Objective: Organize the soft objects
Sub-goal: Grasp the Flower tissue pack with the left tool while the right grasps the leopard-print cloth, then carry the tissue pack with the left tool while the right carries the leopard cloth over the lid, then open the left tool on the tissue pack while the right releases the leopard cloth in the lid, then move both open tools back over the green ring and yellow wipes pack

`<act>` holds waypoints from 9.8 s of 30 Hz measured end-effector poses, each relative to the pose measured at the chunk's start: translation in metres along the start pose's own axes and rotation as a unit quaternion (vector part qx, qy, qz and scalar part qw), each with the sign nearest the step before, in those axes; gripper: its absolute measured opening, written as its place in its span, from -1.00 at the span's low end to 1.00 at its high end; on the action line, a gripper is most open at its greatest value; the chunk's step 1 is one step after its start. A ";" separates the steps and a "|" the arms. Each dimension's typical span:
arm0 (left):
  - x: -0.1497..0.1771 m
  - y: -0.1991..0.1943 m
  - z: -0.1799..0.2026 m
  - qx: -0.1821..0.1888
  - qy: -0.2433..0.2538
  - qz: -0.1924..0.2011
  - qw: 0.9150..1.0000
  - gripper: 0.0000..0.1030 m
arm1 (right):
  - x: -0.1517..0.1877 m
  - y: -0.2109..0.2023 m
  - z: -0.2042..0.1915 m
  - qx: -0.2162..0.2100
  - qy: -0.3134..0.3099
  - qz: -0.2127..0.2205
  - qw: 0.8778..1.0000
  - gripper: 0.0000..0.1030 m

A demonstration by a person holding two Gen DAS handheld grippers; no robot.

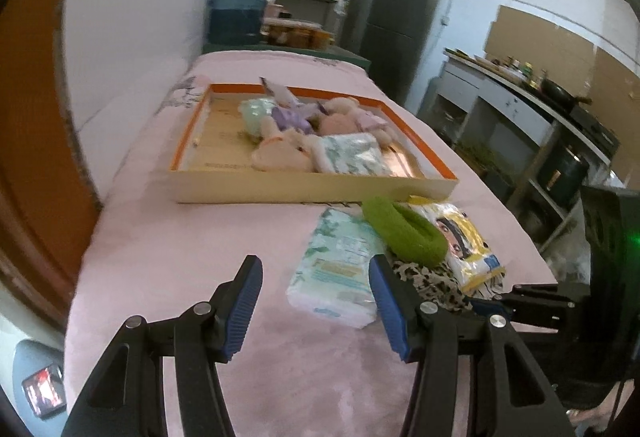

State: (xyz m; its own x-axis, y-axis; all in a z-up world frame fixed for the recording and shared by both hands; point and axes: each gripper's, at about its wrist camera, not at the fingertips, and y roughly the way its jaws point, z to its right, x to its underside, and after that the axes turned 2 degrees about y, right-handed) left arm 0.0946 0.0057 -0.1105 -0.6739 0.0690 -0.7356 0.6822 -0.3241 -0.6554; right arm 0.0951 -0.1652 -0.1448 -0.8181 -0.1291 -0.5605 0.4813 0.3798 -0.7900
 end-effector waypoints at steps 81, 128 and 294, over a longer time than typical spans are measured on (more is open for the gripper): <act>-0.040 -0.082 0.010 -0.023 -0.018 0.032 0.999 -0.07 | -0.025 -0.122 -0.032 -0.028 -0.035 0.103 0.994 -0.75; -0.149 0.028 -0.036 -0.071 -0.053 0.045 0.995 -0.07 | -0.146 -0.053 0.055 -0.021 0.040 0.146 0.988 -0.75; -0.104 -0.028 -0.001 -0.050 -0.038 0.070 0.996 0.26 | -0.114 -0.050 0.019 0.034 0.001 0.091 0.995 0.31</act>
State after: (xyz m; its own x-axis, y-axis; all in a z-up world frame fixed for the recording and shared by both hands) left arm 0.1455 0.0083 -0.0155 -0.5877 -0.0420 -0.8080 0.7926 -0.2300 -0.5647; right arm 0.1701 -0.1870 -0.0460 -0.7154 -0.0623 -0.6960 0.6420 0.3345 -0.6898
